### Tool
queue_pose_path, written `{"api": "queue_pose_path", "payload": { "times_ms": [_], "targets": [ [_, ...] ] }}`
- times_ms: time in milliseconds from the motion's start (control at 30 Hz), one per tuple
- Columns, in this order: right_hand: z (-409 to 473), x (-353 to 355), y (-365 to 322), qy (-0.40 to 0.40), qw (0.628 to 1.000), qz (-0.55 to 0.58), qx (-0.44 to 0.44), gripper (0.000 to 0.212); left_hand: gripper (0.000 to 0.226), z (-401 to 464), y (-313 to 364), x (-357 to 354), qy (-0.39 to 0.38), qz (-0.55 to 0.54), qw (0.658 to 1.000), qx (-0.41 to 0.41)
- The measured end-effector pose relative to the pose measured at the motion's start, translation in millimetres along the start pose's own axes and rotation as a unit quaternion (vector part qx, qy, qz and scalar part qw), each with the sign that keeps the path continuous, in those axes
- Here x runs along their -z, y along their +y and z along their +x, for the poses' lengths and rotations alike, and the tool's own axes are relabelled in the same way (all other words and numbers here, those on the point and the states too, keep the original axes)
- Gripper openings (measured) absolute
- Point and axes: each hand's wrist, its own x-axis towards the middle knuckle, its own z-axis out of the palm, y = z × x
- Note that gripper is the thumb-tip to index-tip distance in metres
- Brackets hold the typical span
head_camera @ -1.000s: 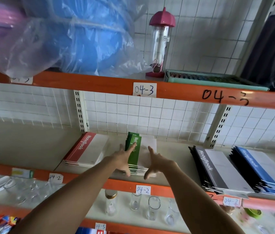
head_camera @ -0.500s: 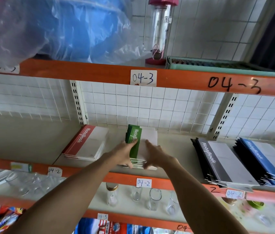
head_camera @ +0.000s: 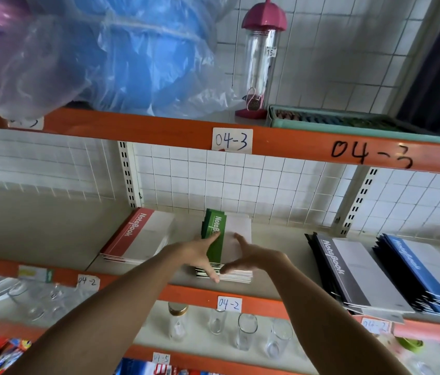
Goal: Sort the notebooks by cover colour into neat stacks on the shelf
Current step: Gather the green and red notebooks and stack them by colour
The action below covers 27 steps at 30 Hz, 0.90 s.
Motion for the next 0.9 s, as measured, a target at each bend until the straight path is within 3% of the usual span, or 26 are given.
{"api": "queue_pose_path", "payload": {
  "times_ms": [167,267,333,433,567,700,767,900],
  "targets": [
    [0,22,2,-0.049,0.994,0.094,-0.029,0.113,0.115,5,-3,21,0.006,-0.184,0.983,0.003],
    [10,33,6,-0.01,0.982,0.186,-0.043,0.083,0.093,14,-7,28,0.042,-0.264,0.963,0.003],
    [19,37,11,0.04,0.97,0.235,-0.04,0.075,0.083,23,-9,31,0.082,-0.309,0.947,0.004],
    [33,32,13,0.08,0.964,0.253,-0.029,0.082,0.073,34,-8,33,0.121,-0.343,0.931,0.008],
    [55,26,9,0.128,0.95,0.278,-0.053,0.089,0.076,62,-15,35,0.13,-0.372,0.919,0.016],
    [75,17,6,0.161,0.9,0.398,-0.081,0.07,0.069,80,-12,23,0.133,-0.408,0.903,0.01],
    [81,2,7,0.172,0.883,0.427,-0.094,0.074,0.062,84,-12,18,0.147,-0.427,0.892,0.007],
    [83,-11,2,0.22,0.895,0.373,-0.103,0.084,0.071,97,-23,19,0.127,-0.429,0.894,0.012]
  ]
}}
